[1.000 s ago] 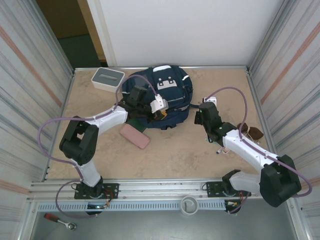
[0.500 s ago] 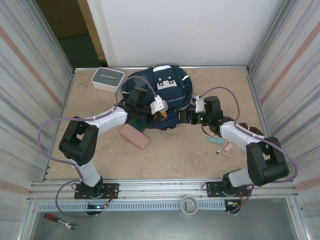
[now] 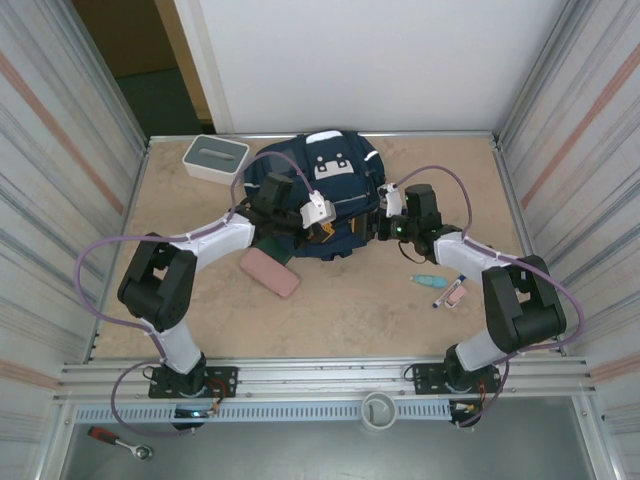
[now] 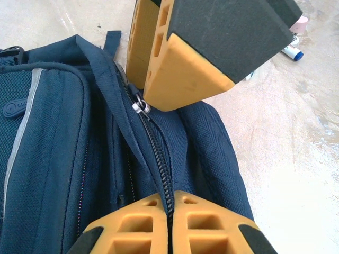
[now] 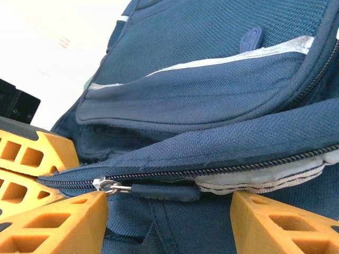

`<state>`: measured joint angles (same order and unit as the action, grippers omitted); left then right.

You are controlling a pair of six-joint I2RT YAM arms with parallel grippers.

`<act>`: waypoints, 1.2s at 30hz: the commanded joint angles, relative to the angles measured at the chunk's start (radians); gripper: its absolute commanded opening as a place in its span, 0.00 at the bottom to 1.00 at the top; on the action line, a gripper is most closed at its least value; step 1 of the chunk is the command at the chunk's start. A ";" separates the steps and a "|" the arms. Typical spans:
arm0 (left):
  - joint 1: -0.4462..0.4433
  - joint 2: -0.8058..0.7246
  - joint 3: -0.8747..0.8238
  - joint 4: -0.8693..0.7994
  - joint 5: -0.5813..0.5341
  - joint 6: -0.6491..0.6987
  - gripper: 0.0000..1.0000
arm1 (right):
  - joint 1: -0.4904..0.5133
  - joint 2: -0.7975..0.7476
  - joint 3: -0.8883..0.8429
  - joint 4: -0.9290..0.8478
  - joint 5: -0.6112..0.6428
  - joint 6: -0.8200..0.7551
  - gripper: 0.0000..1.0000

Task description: Pack books, pencil case, and school supplies into a backpack

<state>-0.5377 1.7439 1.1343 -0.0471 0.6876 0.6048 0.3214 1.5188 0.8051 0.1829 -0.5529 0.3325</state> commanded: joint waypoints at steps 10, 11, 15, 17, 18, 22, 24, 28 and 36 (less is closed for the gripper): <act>0.002 -0.055 0.003 0.042 0.035 0.017 0.00 | 0.014 0.083 0.064 0.056 -0.118 -0.020 0.61; 0.001 -0.054 0.004 0.042 0.033 0.018 0.00 | 0.013 0.083 0.060 0.064 -0.129 -0.018 0.60; 0.001 -0.053 0.003 0.042 0.032 0.017 0.00 | -0.001 0.080 0.040 0.126 -0.204 0.019 0.58; 0.000 -0.053 0.004 0.042 0.032 0.016 0.00 | -0.008 0.075 0.028 0.144 -0.218 0.033 0.56; 0.000 -0.053 0.004 0.041 0.030 0.018 0.00 | -0.011 0.072 0.023 0.146 -0.220 0.037 0.55; 0.001 -0.053 0.003 0.040 0.027 0.021 0.00 | -0.017 0.064 0.006 0.147 -0.222 0.038 0.50; 0.001 -0.053 0.004 0.040 0.026 0.021 0.00 | -0.018 0.060 0.000 0.148 -0.225 0.040 0.47; 0.001 -0.052 0.003 0.039 0.024 0.021 0.00 | -0.022 0.055 -0.016 0.150 -0.236 0.036 0.44; -0.001 -0.053 0.001 0.035 0.018 0.024 0.00 | -0.023 0.059 -0.022 0.161 -0.251 0.036 0.37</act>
<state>-0.5377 1.7435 1.1328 -0.0544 0.6838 0.6090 0.2924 1.5909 0.7887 0.3145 -0.7395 0.3622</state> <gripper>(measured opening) 0.063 0.381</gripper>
